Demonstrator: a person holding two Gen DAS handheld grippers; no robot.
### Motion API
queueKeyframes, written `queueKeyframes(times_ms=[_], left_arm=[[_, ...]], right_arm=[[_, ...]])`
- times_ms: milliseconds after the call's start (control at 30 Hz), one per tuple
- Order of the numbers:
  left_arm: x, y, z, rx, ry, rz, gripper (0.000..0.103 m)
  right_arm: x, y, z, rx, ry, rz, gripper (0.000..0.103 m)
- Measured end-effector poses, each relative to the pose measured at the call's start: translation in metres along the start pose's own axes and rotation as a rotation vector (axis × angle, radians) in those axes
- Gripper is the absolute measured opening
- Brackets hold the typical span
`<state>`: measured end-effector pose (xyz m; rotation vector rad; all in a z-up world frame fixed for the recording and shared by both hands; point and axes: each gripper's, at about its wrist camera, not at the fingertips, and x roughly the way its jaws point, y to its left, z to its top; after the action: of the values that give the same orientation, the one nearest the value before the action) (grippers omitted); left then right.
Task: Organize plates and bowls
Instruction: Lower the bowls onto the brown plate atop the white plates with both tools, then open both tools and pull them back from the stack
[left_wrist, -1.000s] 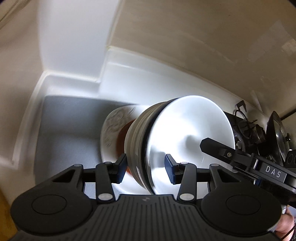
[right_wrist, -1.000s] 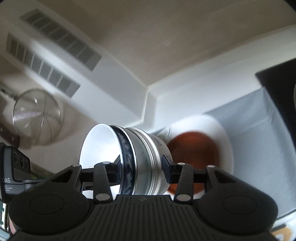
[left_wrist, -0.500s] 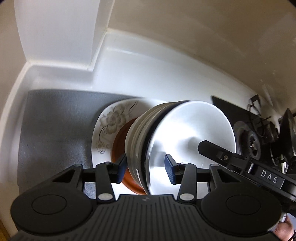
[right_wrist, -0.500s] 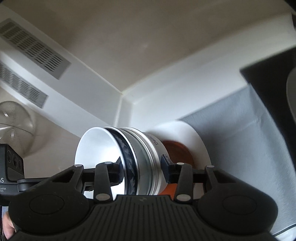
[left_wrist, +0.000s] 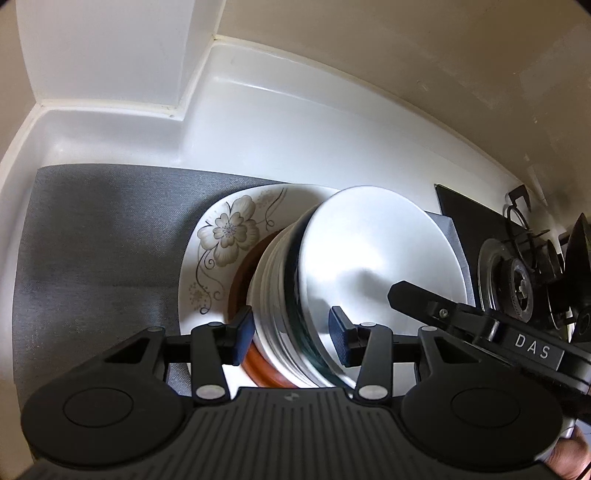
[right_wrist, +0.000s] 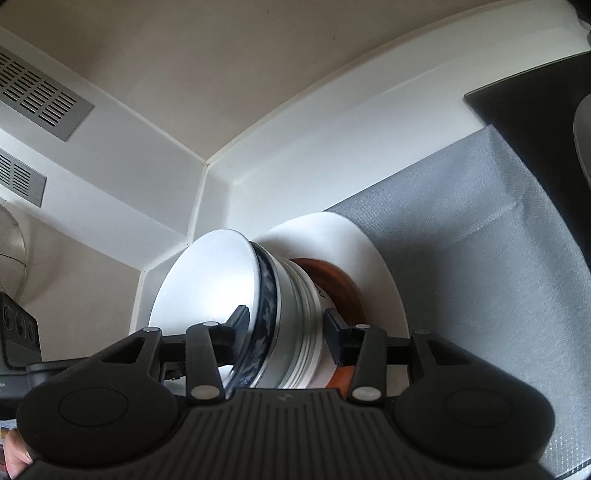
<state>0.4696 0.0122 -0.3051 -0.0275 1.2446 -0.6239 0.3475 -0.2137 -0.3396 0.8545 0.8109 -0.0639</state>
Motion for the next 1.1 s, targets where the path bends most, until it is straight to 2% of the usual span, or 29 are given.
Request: queueKeyframes(times_ms=[133,200,267,367,467,533,600,633,733,867,933,1000,1100], left_arm=[[-0.003,0.000,-0.007,0.021,-0.018,-0.005,0.052],[-0.013,-0.006,-0.015,0.043,-0.045,0.019,0.070],[-0.035,-0.015,-0.027,0.078,-0.120,0.072,0.075],[-0.074,-0.032,-0.048,0.116,-0.230,0.181,0.080],[-0.115,-0.056,-0.072,0.105,-0.301,0.263,0.082],[-0.144,-0.076,-0.087,0.077,-0.314,0.289,0.086],[-0.175,-0.103,-0.106,0.021,-0.314,0.332,0.095],[-0.189,-0.117,-0.116,-0.006,-0.327,0.347,0.096],[-0.229,-0.161,-0.151,-0.041,-0.382,0.376,0.096],[-0.267,-0.223,-0.197,-0.014,-0.404,0.425,0.097],[-0.280,-0.249,-0.217,0.025,-0.405,0.439,0.097],[-0.290,-0.270,-0.234,0.056,-0.395,0.454,0.097],[-0.303,-0.291,-0.257,0.048,-0.419,0.487,0.099]], right_arm=[[-0.001,-0.004,0.001,0.021,0.019,0.026,0.054],[-0.008,-0.002,-0.001,0.014,0.030,0.024,0.069],[-0.025,0.008,-0.009,-0.087,0.002,0.003,0.086],[-0.062,0.017,-0.024,-0.149,-0.059,-0.041,0.089],[-0.108,0.024,-0.043,-0.174,-0.106,-0.078,0.092],[-0.138,0.031,-0.054,-0.210,-0.115,-0.114,0.092],[-0.167,0.042,-0.065,-0.234,-0.111,-0.195,0.097],[-0.180,0.048,-0.071,-0.250,-0.099,-0.237,0.101],[-0.223,0.067,-0.088,-0.320,-0.082,-0.314,0.103],[-0.285,0.088,-0.110,-0.432,-0.090,-0.391,0.103],[-0.312,0.092,-0.116,-0.444,-0.078,-0.396,0.103],[-0.339,0.092,-0.121,-0.438,-0.076,-0.361,0.103],[-0.371,0.087,-0.130,-0.426,-0.074,-0.335,0.103]])
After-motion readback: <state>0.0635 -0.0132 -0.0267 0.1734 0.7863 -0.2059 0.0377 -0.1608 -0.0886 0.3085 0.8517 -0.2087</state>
